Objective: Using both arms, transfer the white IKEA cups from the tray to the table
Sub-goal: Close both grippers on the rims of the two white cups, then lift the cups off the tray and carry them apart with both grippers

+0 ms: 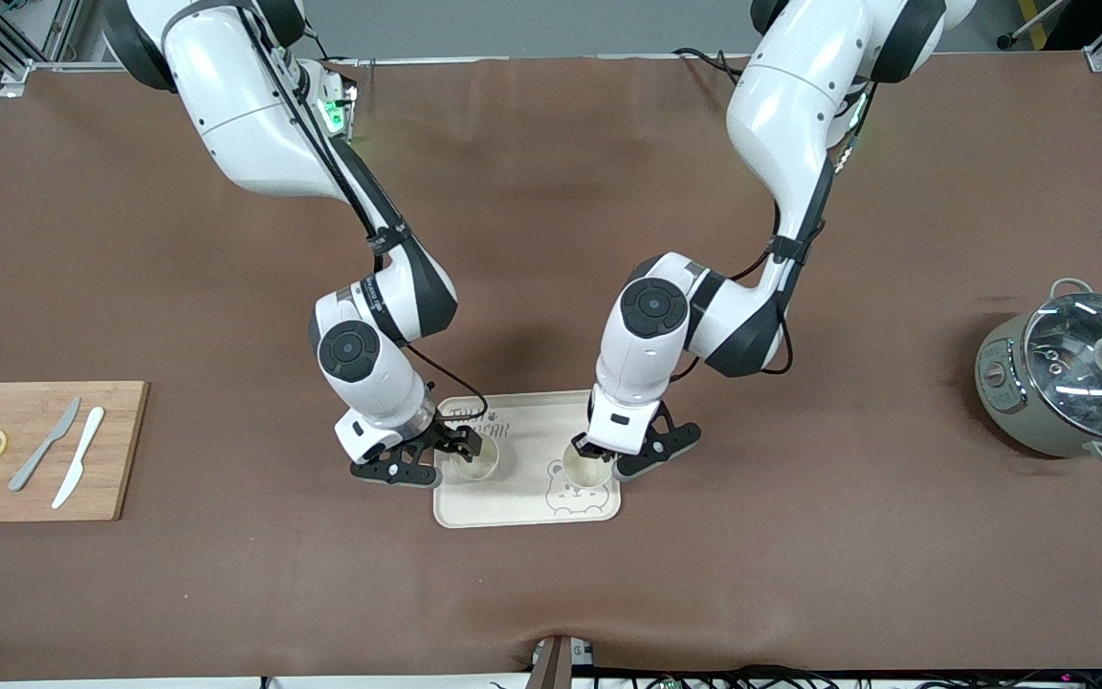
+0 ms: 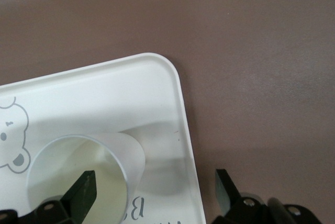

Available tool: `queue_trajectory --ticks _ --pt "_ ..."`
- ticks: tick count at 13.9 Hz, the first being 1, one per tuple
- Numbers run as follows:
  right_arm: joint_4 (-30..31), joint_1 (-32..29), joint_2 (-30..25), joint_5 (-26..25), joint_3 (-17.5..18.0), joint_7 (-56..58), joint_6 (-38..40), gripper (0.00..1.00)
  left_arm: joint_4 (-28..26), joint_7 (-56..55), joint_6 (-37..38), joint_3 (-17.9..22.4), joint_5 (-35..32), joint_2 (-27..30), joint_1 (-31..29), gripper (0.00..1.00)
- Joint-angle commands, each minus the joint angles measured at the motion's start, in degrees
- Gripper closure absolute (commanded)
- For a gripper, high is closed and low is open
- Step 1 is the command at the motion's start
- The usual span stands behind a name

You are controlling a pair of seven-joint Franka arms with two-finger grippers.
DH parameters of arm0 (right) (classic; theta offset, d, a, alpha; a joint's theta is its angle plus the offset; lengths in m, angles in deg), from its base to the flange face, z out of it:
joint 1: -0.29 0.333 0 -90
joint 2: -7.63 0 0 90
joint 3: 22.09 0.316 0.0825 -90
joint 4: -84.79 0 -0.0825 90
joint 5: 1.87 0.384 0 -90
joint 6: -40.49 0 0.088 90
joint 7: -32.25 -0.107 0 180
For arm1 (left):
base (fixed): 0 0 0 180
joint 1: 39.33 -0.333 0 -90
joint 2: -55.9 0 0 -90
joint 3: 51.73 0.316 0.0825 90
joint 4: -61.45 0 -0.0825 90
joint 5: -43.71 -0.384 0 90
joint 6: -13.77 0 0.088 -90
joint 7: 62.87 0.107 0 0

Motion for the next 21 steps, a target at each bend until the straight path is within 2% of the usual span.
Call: queue_trajectory --ticks 1,4,10,17,20,21 --pt "-1.5 0.7 1.4 -0.6 -0.5 -0.9 -0.7 0.00 -0.9 -1.1 3.3 1.7 -1.3 2.5 -0.1 1.00" --pt "-1.5 0.8 1.6 -0.9 -0.5 -0.9 -1.1 0.00 -0.8 1.9 9.0 2.9 -1.4 3.8 -1.3 1.00" --pt "-1.6 1.7 1.6 -0.8 -0.5 -1.0 -1.7 0.00 -1.0 9.8 14.5 2.7 -0.5 6.0 -6.5 1.00" --pt "-1.8 1.7 1.6 -0.7 -0.5 -1.0 -1.7 0.57 -1.1 19.9 20.4 2.1 -0.3 8.0 -13.8 1.00" --pt "-1.8 1.7 1.6 -0.7 -0.5 -1.0 -1.7 0.77 -1.4 23.1 21.2 2.1 -0.1 8.1 -16.5 1.00" --pt "-1.8 1.7 1.6 -0.7 -0.5 -1.0 -1.7 0.87 -1.4 23.8 21.2 2.1 -0.1 8.0 -17.2 1.00"
